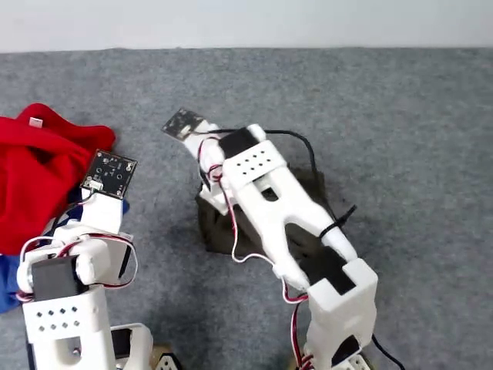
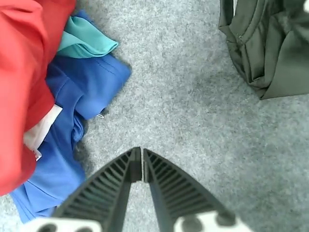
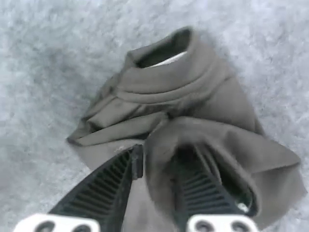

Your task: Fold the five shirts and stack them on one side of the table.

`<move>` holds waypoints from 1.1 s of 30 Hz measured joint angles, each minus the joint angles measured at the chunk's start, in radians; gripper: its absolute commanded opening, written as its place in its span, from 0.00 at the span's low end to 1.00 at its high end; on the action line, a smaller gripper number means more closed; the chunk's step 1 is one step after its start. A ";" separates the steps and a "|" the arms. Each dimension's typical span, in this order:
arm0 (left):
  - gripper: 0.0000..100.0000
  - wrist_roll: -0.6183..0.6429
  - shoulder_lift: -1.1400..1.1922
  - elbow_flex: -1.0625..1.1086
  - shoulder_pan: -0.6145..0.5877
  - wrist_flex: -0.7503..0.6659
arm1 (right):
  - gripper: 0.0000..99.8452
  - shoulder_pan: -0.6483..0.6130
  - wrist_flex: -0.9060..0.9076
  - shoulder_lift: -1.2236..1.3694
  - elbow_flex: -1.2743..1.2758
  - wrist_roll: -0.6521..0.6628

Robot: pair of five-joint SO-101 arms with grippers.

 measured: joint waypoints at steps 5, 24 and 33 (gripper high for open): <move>0.02 0.000 0.000 0.000 0.000 0.000 | 0.13 -0.012 0.172 0.000 -0.207 -0.017; 0.02 0.002 0.000 -0.051 -0.186 0.000 | 0.01 0.347 0.327 0.081 -0.218 0.130; 0.02 0.002 0.000 -0.051 -0.408 0.000 | 0.01 0.324 0.189 0.305 -0.222 0.138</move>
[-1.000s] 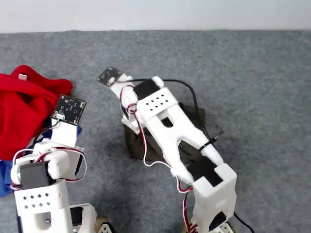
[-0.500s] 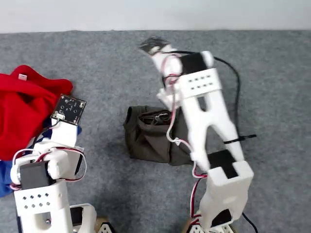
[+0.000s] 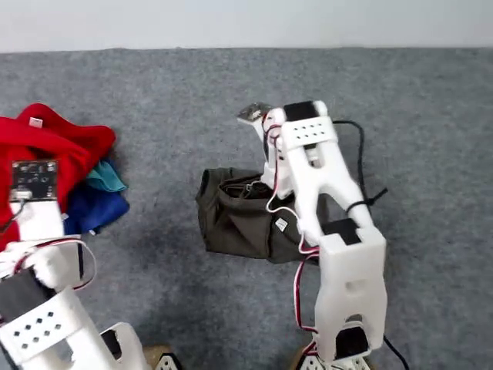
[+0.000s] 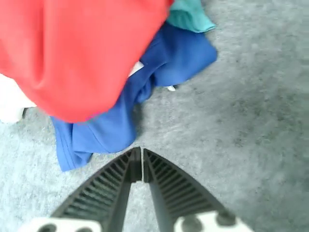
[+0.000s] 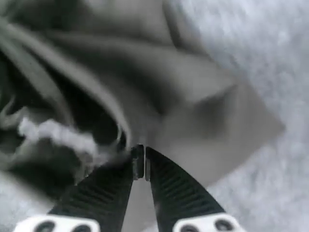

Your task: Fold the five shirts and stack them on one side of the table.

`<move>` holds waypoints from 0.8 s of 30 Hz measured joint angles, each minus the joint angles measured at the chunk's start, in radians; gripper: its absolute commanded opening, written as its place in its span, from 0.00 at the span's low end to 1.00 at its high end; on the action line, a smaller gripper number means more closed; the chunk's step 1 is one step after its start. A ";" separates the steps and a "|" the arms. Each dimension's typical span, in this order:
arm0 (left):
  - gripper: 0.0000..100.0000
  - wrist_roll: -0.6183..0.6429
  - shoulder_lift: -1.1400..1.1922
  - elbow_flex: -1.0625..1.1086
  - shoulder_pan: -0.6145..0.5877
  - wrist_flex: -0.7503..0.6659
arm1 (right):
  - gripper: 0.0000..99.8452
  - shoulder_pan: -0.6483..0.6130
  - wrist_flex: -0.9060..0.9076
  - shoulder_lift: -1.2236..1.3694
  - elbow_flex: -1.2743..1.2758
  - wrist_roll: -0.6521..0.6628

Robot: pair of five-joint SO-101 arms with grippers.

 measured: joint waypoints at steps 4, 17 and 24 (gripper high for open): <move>0.02 0.000 0.000 0.000 -0.012 0.000 | 0.01 -0.086 -0.114 0.046 -0.115 0.000; 0.02 0.000 0.000 0.000 -0.012 0.000 | 0.01 -0.236 0.060 0.152 -0.543 0.002; 0.02 0.000 0.000 0.000 -0.012 0.000 | 0.01 -0.114 0.138 0.152 -0.546 0.002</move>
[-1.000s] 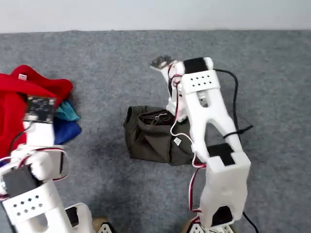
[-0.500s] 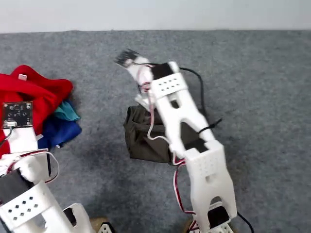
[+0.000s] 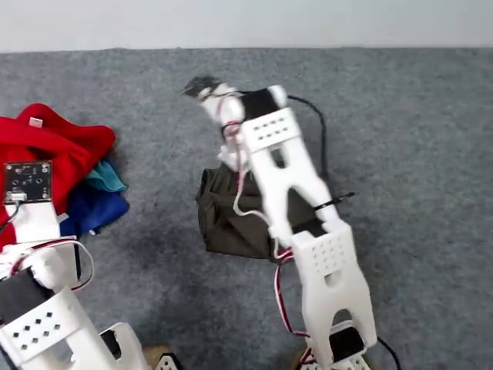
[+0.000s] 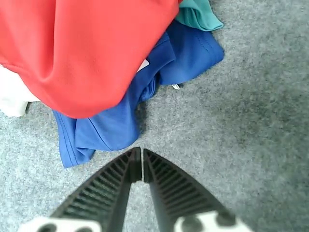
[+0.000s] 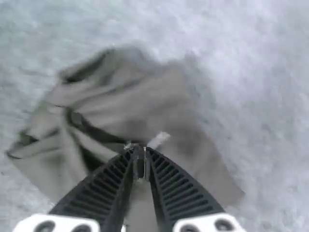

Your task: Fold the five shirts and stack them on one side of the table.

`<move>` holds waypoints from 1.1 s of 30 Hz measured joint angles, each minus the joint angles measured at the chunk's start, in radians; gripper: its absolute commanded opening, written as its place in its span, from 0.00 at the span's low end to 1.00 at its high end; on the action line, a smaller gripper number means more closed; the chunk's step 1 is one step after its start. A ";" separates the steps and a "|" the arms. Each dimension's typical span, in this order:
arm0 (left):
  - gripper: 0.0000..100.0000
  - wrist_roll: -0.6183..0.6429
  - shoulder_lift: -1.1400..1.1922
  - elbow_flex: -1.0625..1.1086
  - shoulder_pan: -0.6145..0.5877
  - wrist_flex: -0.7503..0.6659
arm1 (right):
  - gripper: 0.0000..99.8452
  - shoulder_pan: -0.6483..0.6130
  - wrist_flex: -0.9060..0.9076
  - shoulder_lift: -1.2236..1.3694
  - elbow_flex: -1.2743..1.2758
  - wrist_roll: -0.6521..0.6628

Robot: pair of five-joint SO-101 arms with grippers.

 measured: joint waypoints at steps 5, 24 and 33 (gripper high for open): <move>0.02 0.000 0.000 0.000 0.000 0.000 | 0.01 0.087 0.000 -0.023 0.120 0.000; 0.02 0.000 0.000 0.000 0.000 0.000 | 0.01 -0.212 0.000 -0.238 0.621 -0.048; 0.02 0.000 0.000 0.000 0.000 0.000 | 0.01 -0.264 0.000 -0.446 0.626 -0.051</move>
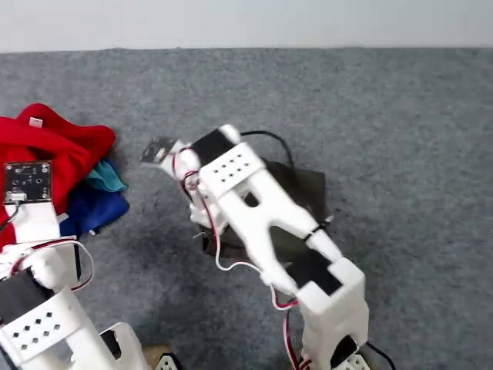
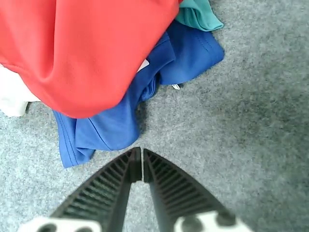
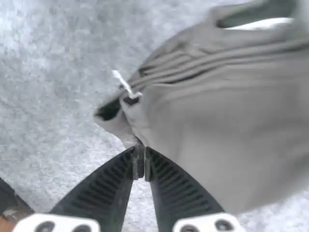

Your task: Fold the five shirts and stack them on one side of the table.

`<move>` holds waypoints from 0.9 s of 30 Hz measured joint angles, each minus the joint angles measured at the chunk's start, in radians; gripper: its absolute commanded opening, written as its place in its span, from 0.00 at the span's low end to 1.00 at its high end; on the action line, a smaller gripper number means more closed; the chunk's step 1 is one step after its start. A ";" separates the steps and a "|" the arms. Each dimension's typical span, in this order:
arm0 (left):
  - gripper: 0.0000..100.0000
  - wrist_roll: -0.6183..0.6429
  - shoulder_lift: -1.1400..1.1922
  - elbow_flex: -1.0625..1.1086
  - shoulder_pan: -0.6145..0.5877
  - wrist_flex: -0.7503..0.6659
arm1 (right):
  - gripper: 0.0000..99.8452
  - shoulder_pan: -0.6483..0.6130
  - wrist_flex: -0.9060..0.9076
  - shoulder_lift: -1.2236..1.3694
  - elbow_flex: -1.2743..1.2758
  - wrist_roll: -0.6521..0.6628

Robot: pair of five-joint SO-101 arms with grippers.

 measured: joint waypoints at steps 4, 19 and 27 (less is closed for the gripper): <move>0.02 0.000 0.000 0.000 0.000 0.000 | 0.01 0.124 0.000 -0.015 0.000 0.000; 0.02 0.000 0.000 0.000 0.000 0.000 | 0.01 -0.089 0.000 0.221 0.046 -0.060; 0.02 0.000 0.000 0.000 0.000 0.000 | 0.01 -0.103 0.000 0.038 0.104 -0.064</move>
